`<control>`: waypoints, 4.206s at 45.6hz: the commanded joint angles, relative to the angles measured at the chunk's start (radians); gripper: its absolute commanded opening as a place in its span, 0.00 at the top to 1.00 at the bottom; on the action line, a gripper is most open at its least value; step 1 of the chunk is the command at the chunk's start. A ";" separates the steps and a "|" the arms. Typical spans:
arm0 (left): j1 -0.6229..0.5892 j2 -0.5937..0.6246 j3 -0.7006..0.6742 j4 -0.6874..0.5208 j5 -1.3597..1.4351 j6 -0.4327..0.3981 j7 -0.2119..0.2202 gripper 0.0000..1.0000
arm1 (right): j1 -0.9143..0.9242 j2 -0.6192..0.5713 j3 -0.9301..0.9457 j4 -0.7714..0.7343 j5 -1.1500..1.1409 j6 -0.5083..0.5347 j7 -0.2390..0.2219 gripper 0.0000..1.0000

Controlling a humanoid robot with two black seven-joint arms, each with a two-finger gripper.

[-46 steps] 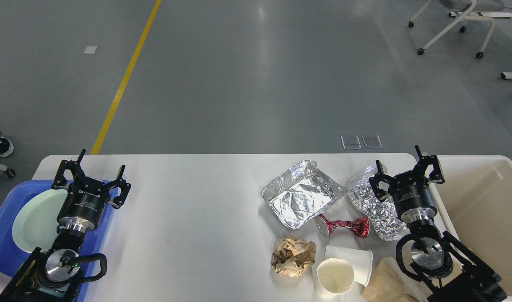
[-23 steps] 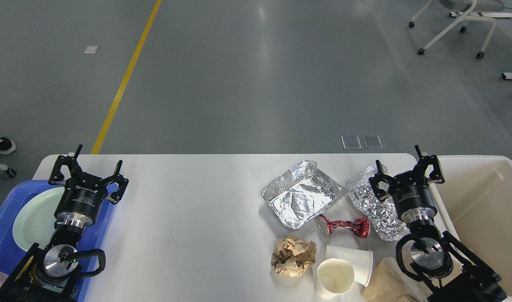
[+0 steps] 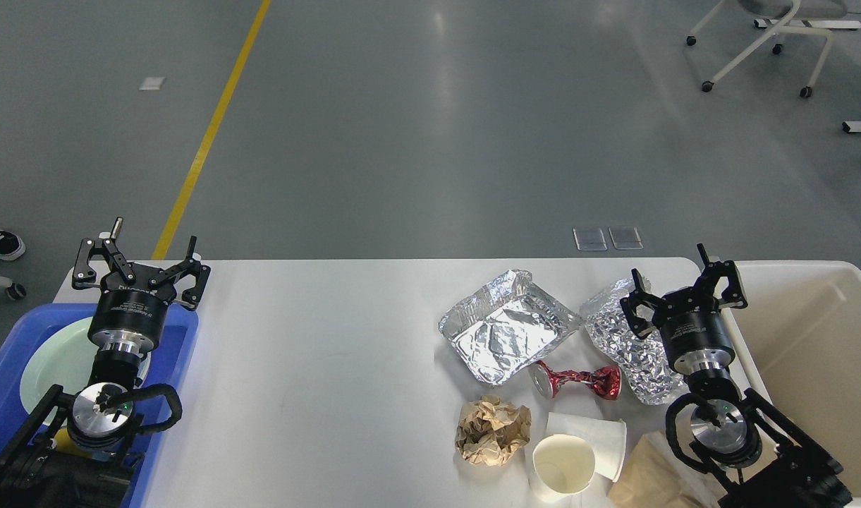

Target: Tidy desktop

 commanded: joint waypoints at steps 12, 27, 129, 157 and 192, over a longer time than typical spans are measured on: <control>0.035 -0.001 0.000 0.017 -0.002 -0.010 -0.004 0.04 | 0.000 0.000 0.000 -0.002 0.000 0.000 0.001 0.00; 0.063 -0.003 0.017 0.060 -0.012 -0.172 -0.008 0.04 | 0.000 0.000 0.000 -0.002 0.000 0.000 0.001 0.00; 0.061 -0.004 0.027 0.063 -0.012 -0.177 -0.013 0.04 | 0.009 -0.077 0.123 -0.014 -0.028 -0.003 -0.017 0.00; 0.061 -0.004 0.027 0.063 -0.012 -0.177 -0.013 0.04 | 0.003 -0.074 -0.021 -0.097 -0.028 -0.015 -0.037 0.00; 0.061 -0.004 0.027 0.063 -0.012 -0.177 -0.013 0.04 | 0.002 -0.067 -0.032 0.001 -0.099 0.052 -0.023 0.00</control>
